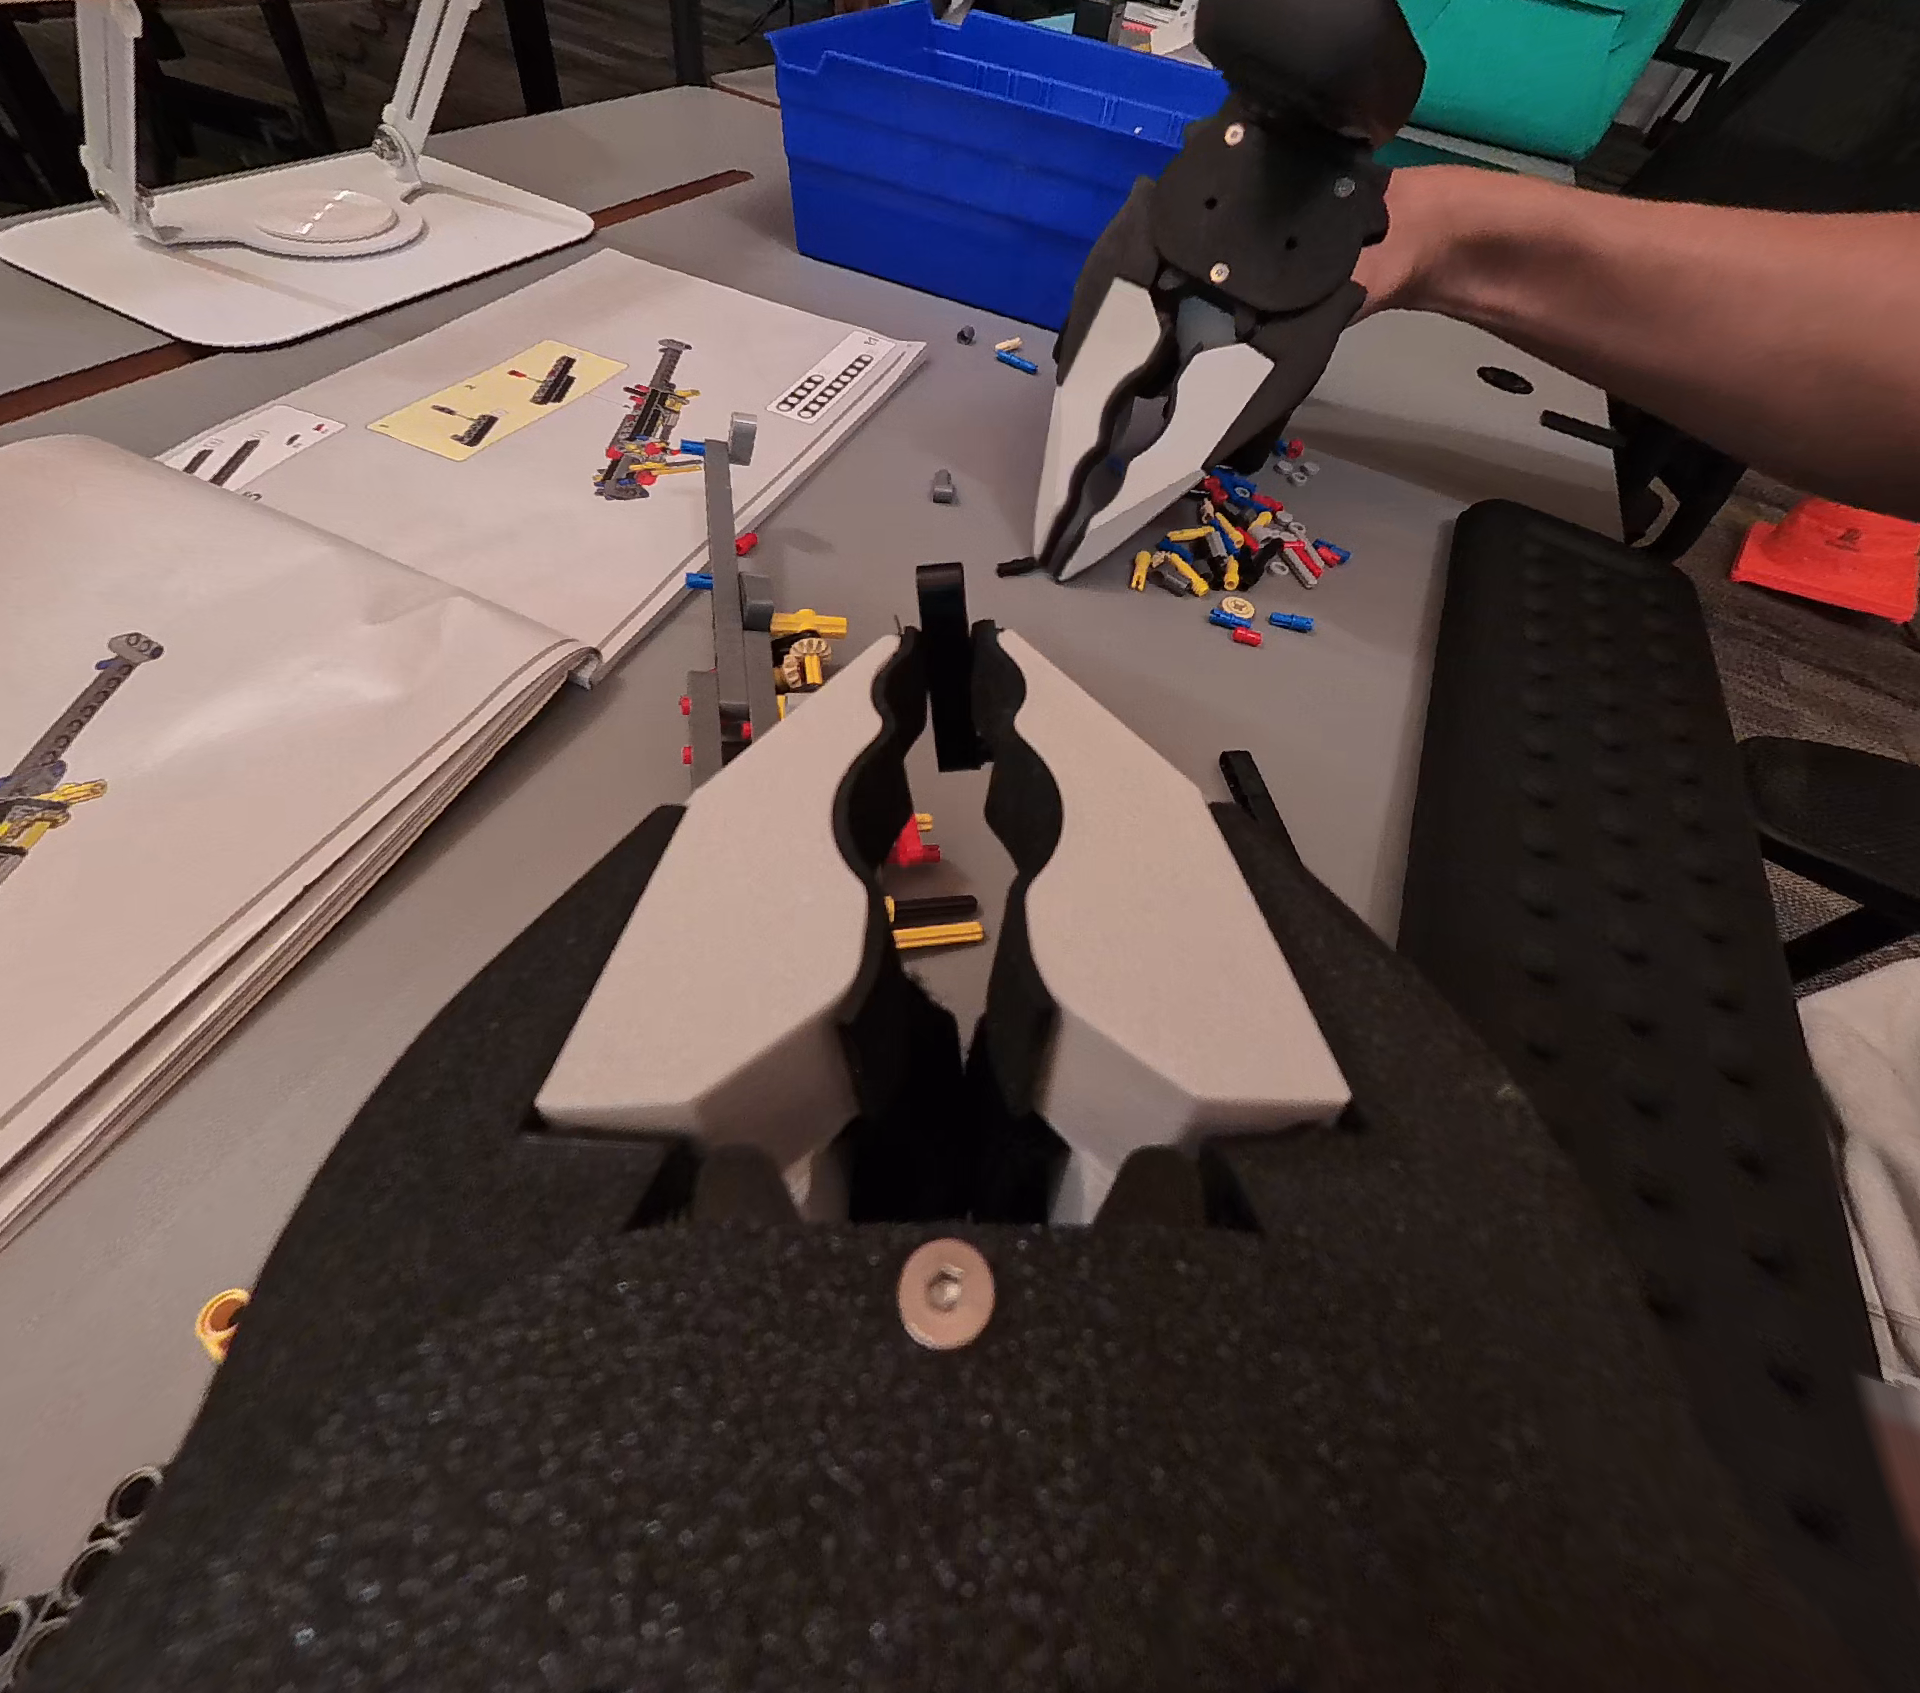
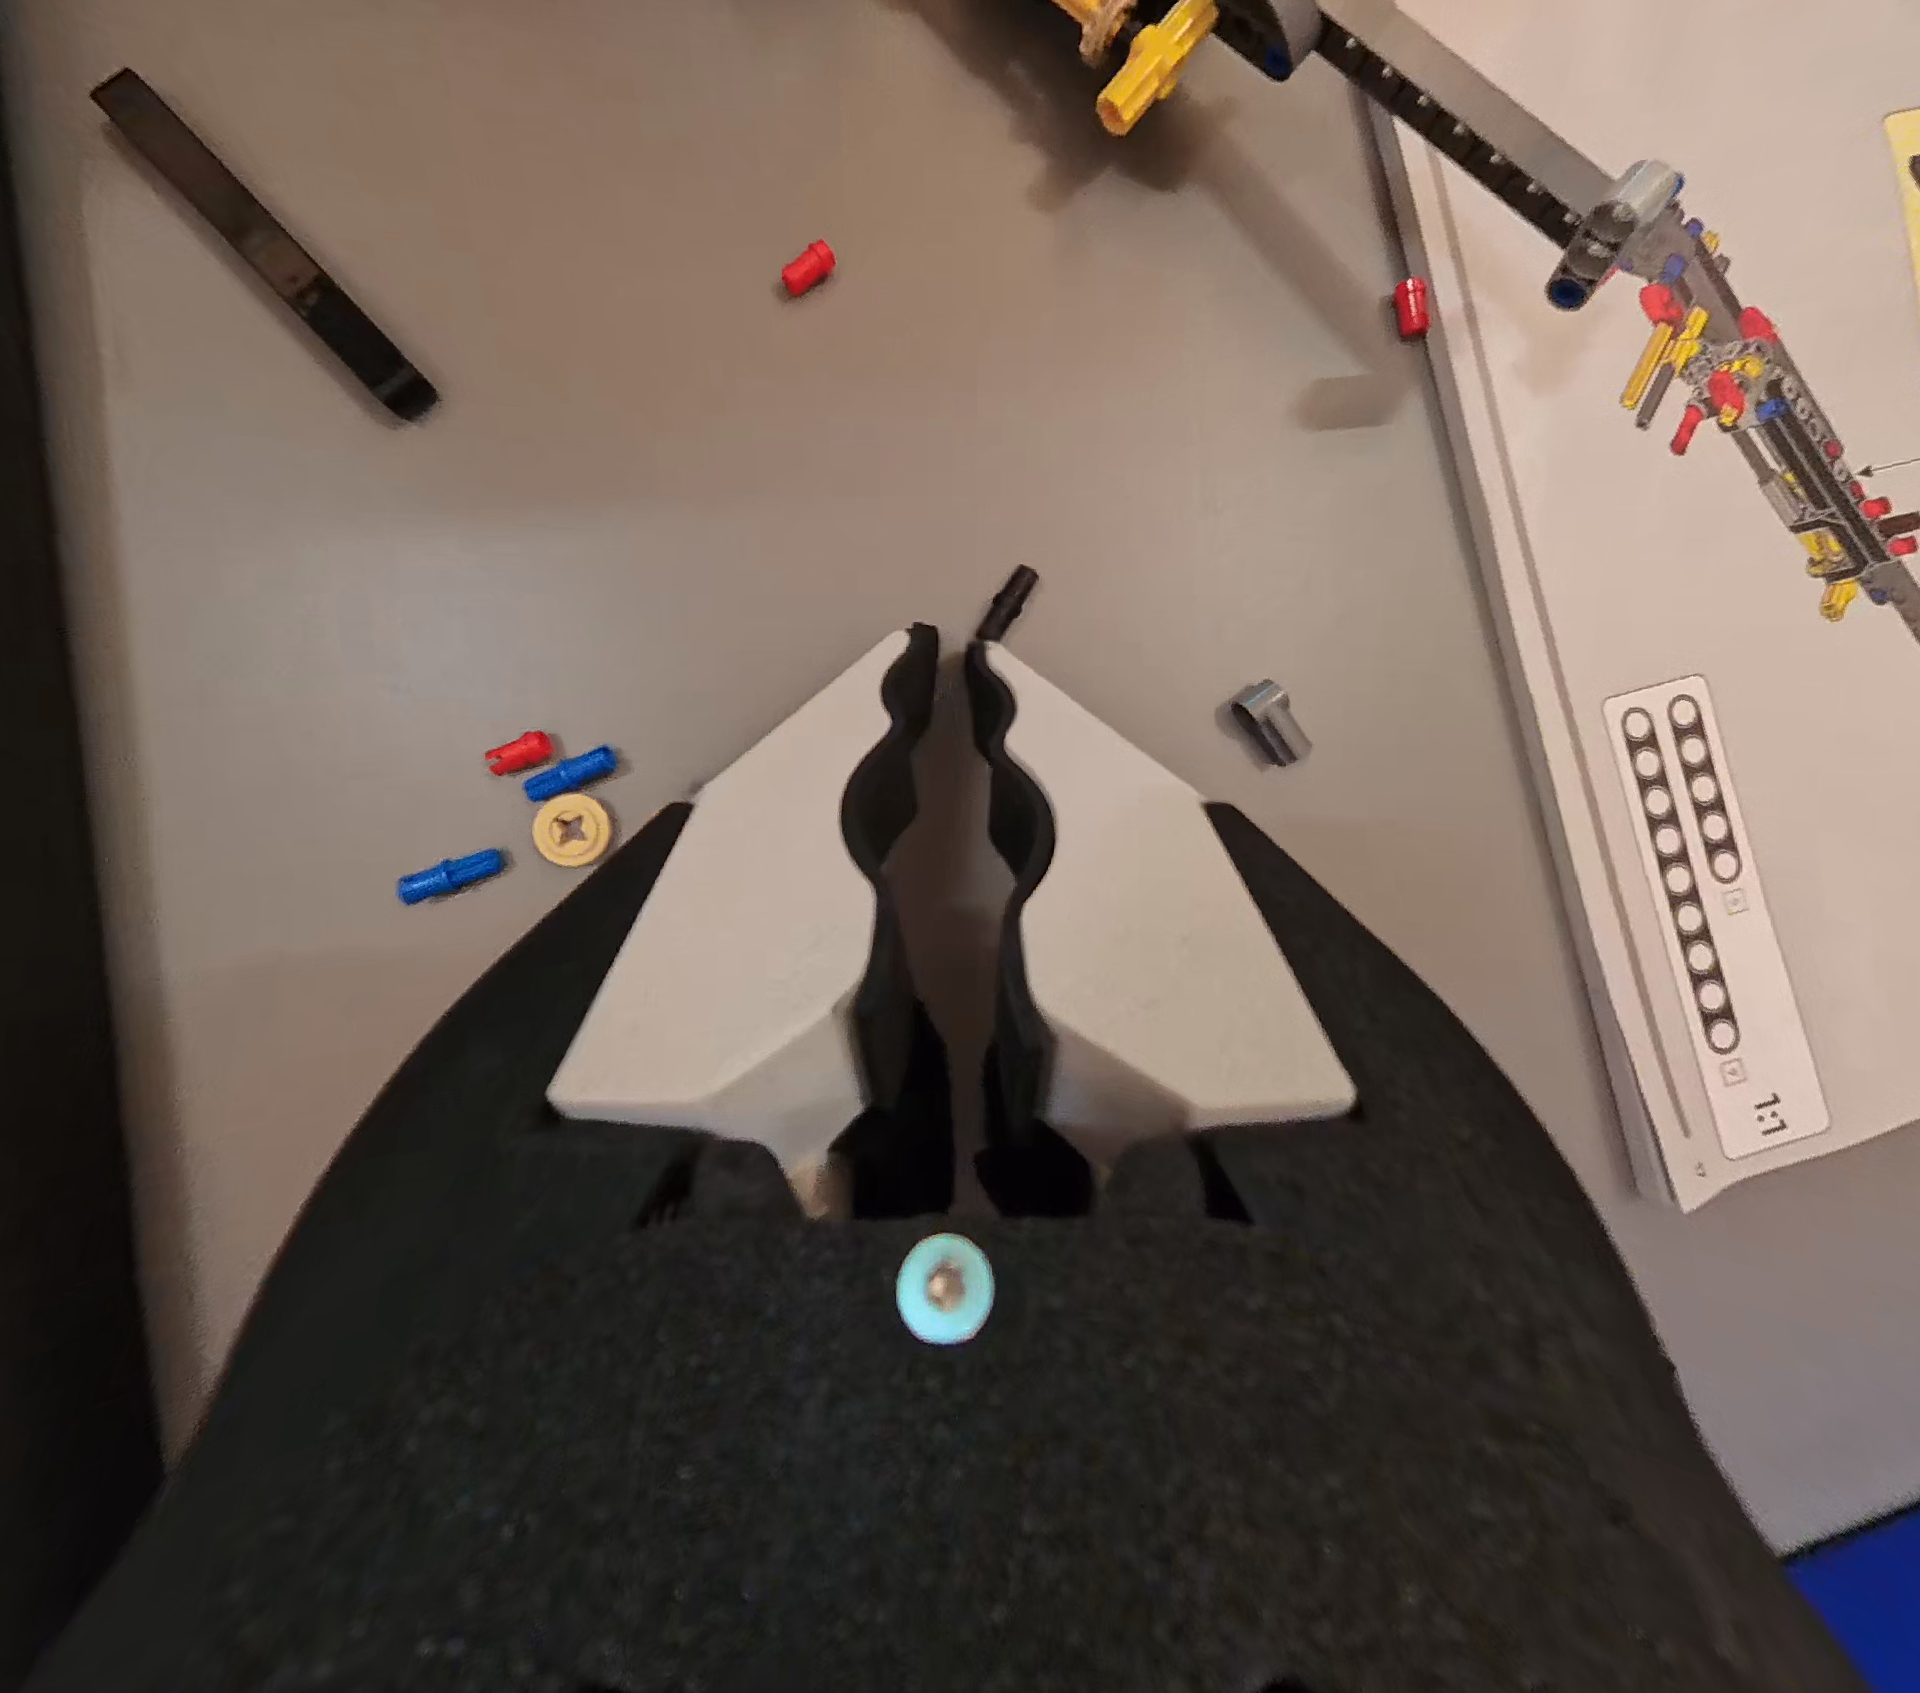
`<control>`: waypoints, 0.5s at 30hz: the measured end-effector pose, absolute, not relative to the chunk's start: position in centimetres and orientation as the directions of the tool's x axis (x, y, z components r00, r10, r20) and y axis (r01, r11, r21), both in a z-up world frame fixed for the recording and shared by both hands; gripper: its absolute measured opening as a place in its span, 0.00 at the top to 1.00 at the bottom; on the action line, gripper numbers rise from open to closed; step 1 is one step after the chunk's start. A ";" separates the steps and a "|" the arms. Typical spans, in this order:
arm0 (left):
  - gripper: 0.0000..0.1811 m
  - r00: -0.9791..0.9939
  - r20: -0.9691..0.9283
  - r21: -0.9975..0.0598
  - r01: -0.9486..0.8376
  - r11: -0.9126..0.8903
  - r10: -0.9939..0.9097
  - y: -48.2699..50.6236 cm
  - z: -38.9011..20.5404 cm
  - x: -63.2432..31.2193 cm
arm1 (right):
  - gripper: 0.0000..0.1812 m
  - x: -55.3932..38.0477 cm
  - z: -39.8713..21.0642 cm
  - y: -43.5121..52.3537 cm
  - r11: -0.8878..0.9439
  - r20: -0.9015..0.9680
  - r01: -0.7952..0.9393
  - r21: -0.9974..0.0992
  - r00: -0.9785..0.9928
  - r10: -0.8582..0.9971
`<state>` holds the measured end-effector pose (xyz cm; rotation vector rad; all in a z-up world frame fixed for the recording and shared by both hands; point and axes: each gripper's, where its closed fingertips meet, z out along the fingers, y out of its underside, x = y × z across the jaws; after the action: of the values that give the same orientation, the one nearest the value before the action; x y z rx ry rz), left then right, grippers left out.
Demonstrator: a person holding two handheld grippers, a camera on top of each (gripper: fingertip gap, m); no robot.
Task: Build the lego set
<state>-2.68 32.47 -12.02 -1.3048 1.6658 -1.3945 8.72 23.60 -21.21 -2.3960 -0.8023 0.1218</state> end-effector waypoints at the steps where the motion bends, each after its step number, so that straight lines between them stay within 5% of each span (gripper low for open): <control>1: 0.97 -0.338 0.141 -0.953 -0.302 -0.034 -0.931 32.5 -12.0 -2.7 | 0.95 8.9 -21.1 23.7 -0.641 0.105 0.513 -0.571 0.820 0.563; 12: 0.96 -0.343 0.142 -0.953 -0.301 -0.034 -0.929 32.3 -12.0 -2.7 | 0.94 9.7 -20.3 25.1 -0.612 0.192 0.478 -0.630 0.859 0.475; 15: 0.97 -0.342 0.140 -0.953 -0.302 -0.032 -0.929 32.4 -12.0 -2.7 | 0.93 9.1 -20.8 24.8 -0.659 0.079 0.431 -0.616 0.866 0.493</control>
<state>-2.69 32.36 -12.02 -1.3017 1.6695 -1.3963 9.06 24.75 -20.75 -2.3848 -0.6664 0.1250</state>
